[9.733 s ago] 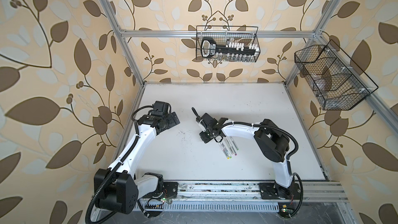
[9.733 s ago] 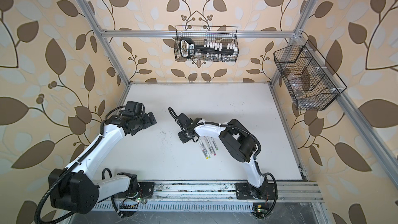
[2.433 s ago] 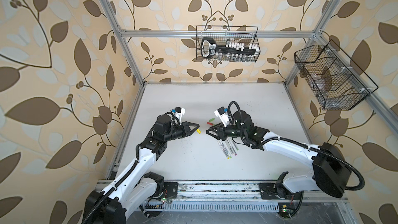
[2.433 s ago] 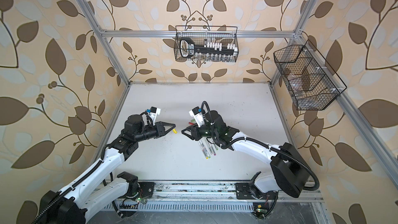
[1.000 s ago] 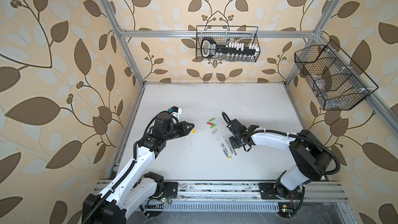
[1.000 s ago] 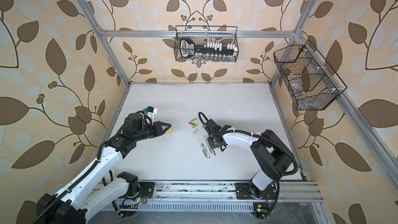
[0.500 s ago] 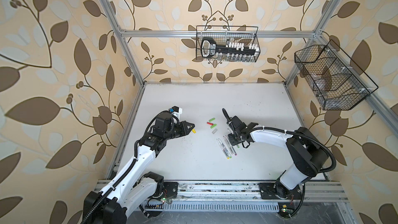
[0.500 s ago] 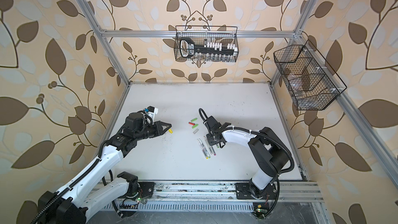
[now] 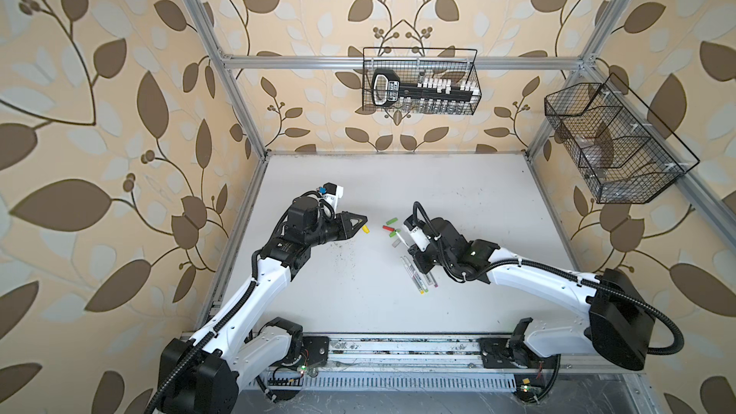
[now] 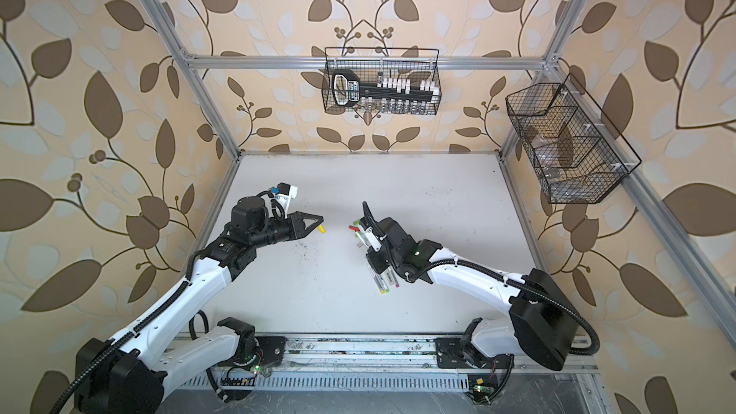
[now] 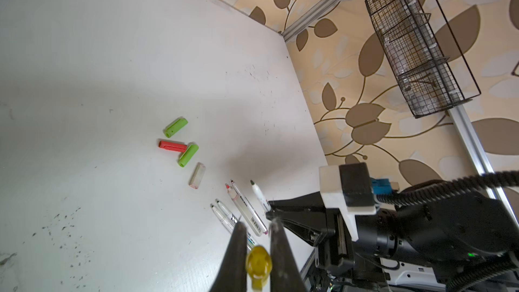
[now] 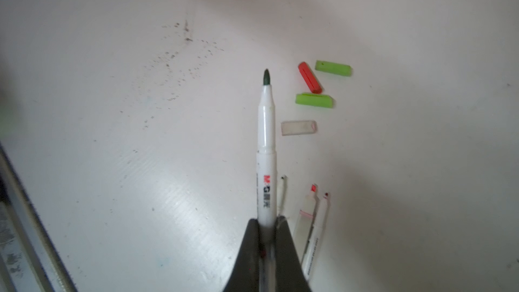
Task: Insert pens into pen caps
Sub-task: Pick up a pen at the center of the table, then put on the pen cap to the pen.
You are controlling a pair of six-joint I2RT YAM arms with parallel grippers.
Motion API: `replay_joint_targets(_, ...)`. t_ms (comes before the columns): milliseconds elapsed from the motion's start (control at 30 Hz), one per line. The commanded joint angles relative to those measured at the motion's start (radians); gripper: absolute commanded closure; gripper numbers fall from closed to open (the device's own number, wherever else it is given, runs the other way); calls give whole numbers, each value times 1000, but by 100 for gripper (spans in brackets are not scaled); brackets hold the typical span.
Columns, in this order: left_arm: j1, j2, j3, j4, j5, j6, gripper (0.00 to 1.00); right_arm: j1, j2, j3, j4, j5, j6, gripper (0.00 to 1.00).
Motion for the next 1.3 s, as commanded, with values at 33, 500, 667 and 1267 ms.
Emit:
replay_joint_targets(33, 41, -11, -10, 210, 121, -53, 100, 28, -35, -31, 108, -130, -38, 94)
replay_joint_targets(500, 45, -40, -47, 267, 158, -59, 100, 58, -86, -39, 225, -202, -21, 94)
replay_joint_targets(667, 45, -33, -52, 285, 166, -63, 100, 58, -92, -36, 245, -214, -19, 94)
replay_joint_targets(1267, 41, -28, -71, 308, 177, -78, 100, 54, -56, -2, 257, -222, -20, 93)
